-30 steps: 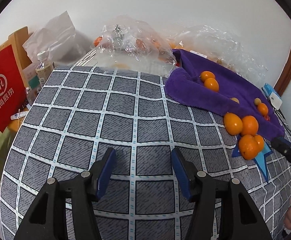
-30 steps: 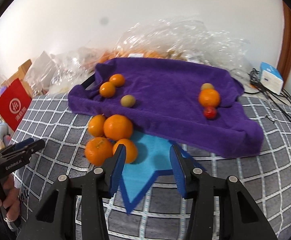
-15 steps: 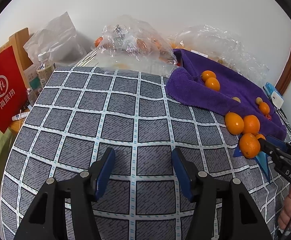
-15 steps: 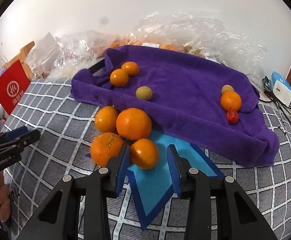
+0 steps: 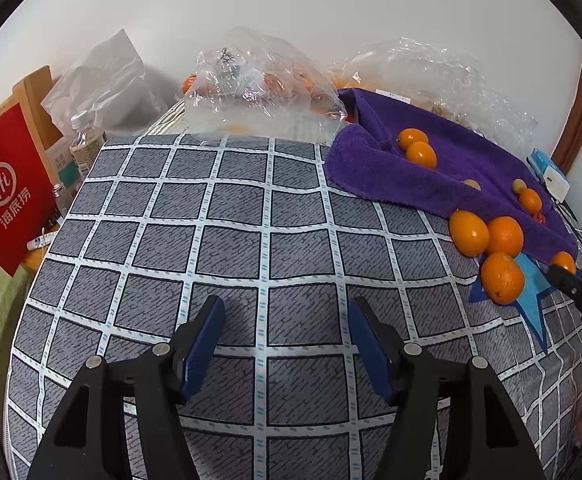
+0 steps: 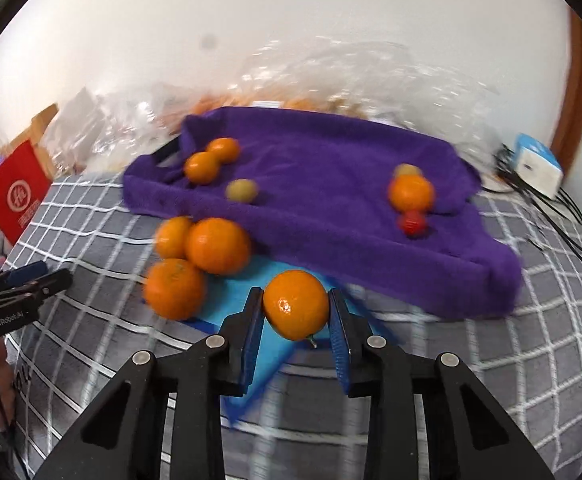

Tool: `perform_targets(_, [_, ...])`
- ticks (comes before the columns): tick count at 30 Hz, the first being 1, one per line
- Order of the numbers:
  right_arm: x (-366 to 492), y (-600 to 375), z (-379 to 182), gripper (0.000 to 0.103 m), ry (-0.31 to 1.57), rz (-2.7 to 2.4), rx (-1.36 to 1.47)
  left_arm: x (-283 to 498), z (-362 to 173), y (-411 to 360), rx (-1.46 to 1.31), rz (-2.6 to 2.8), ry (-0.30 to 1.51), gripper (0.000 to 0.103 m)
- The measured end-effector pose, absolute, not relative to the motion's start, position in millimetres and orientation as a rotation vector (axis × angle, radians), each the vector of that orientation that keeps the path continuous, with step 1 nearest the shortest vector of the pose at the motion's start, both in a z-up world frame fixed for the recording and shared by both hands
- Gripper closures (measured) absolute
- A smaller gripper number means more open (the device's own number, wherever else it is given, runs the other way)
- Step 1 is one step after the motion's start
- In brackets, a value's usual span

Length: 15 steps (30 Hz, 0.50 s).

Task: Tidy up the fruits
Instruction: 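Lift the orange with the right gripper while the left gripper moves toward the pile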

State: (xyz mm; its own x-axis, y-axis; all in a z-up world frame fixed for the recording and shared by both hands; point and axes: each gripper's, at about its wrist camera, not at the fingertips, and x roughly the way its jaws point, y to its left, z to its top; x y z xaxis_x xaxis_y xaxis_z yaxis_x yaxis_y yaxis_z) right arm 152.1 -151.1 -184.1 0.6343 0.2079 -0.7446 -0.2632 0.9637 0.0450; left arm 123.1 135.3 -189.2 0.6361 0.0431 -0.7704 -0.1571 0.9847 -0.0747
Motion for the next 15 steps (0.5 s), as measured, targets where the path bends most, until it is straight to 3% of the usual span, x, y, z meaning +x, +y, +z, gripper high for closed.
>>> perform_targets(15, [148, -192, -207, 0.072, 0.901, 0.199, -0.049, 126, -191, 133, -0.124, 0.089, 0.888, 0.030])
